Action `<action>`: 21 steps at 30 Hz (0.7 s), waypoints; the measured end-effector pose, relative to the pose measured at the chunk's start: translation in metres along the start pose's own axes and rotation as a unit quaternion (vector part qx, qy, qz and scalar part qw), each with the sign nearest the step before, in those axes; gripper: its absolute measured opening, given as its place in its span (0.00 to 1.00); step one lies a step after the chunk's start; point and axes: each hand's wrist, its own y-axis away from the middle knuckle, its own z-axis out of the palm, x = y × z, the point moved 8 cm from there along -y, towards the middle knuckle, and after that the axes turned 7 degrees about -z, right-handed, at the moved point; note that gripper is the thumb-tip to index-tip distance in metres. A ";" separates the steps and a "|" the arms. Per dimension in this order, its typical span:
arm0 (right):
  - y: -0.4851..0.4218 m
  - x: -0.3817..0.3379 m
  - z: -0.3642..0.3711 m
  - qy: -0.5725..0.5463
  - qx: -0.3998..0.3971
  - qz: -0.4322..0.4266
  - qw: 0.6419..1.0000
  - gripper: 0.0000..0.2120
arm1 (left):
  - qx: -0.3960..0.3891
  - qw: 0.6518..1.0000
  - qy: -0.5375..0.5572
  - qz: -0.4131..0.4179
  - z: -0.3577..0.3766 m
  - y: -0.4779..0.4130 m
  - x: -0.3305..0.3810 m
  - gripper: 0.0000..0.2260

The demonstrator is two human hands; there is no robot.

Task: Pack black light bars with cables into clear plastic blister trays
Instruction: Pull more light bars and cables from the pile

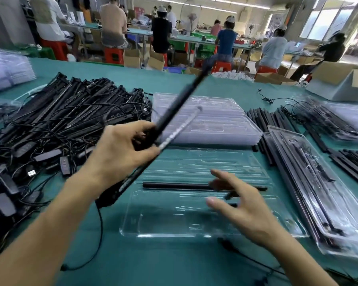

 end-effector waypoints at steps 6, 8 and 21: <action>-0.060 -0.057 0.053 -0.541 -0.035 0.042 0.839 0.32 | -0.042 0.981 -0.072 0.178 0.047 0.013 0.083 0.16; -0.066 -0.067 0.051 -0.569 -0.028 0.033 0.821 0.18 | -0.032 0.981 -0.074 0.179 0.042 0.008 0.082 0.17; -0.053 0.002 0.018 -0.682 0.133 0.140 0.705 0.18 | 0.122 0.992 -0.030 -0.012 -0.008 0.018 -0.040 0.06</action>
